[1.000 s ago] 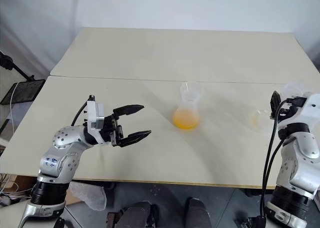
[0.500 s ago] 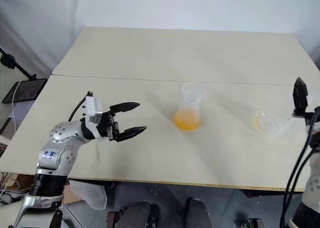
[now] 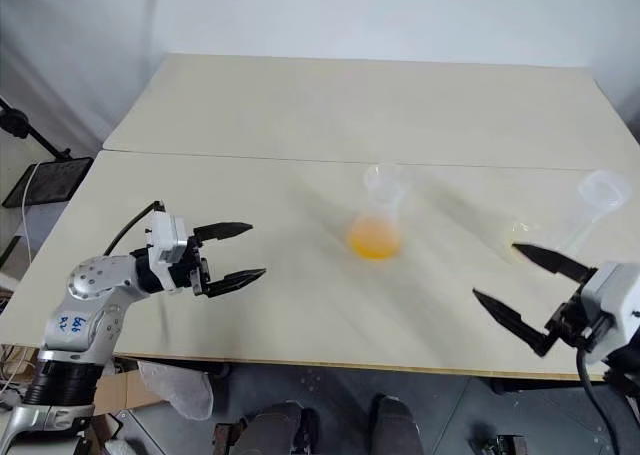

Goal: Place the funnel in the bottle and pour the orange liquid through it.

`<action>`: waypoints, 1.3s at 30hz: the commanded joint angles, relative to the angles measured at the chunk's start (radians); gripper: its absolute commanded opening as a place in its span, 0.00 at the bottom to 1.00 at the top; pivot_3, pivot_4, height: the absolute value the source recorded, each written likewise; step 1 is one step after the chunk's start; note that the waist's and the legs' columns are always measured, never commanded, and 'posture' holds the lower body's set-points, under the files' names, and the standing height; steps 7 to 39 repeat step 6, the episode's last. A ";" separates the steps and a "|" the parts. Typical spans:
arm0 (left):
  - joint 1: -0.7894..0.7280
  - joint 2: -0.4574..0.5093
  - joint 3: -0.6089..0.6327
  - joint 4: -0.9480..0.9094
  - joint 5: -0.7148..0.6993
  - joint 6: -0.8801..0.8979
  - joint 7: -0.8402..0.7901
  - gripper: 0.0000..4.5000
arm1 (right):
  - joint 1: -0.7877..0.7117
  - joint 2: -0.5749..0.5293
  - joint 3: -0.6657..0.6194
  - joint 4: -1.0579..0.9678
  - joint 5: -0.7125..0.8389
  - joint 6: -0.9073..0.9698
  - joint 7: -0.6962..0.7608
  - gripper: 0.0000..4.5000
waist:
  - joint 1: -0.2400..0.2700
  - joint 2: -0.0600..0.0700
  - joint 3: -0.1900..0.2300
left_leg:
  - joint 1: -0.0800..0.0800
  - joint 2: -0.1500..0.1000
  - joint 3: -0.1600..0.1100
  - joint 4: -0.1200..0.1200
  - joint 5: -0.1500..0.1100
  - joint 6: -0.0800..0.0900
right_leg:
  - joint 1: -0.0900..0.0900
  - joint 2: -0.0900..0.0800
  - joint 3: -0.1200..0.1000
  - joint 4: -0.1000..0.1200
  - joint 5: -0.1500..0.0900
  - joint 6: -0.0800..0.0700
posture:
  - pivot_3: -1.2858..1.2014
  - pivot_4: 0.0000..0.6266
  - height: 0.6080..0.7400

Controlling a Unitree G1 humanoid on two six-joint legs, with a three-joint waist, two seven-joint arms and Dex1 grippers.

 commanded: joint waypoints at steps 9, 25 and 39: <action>0.066 0.024 0.054 -0.108 -0.011 -0.017 0.025 1.00 | -0.004 -0.048 -0.023 0.138 -0.016 -0.124 0.182 0.99 | 0.001 0.000 0.000 | 0.000 0.001 -0.003 0.001 -0.001 -0.001 | 0.000 -0.003 0.005 0.000 0.000 0.000 | 0.52 0.24 1.00; 0.066 0.024 0.054 -0.108 -0.011 -0.017 0.025 1.00 | -0.004 -0.048 -0.023 0.138 -0.016 -0.124 0.182 0.99 | 0.001 0.000 0.000 | 0.000 0.001 -0.003 0.001 -0.001 -0.001 | 0.000 -0.003 0.005 0.000 0.000 0.000 | 0.52 0.24 1.00; 0.066 0.024 0.054 -0.108 -0.011 -0.017 0.025 1.00 | -0.004 -0.048 -0.023 0.138 -0.016 -0.124 0.182 0.99 | 0.001 0.000 0.000 | 0.000 0.001 -0.003 0.001 -0.001 -0.001 | 0.000 -0.003 0.005 0.000 0.000 0.000 | 0.52 0.24 1.00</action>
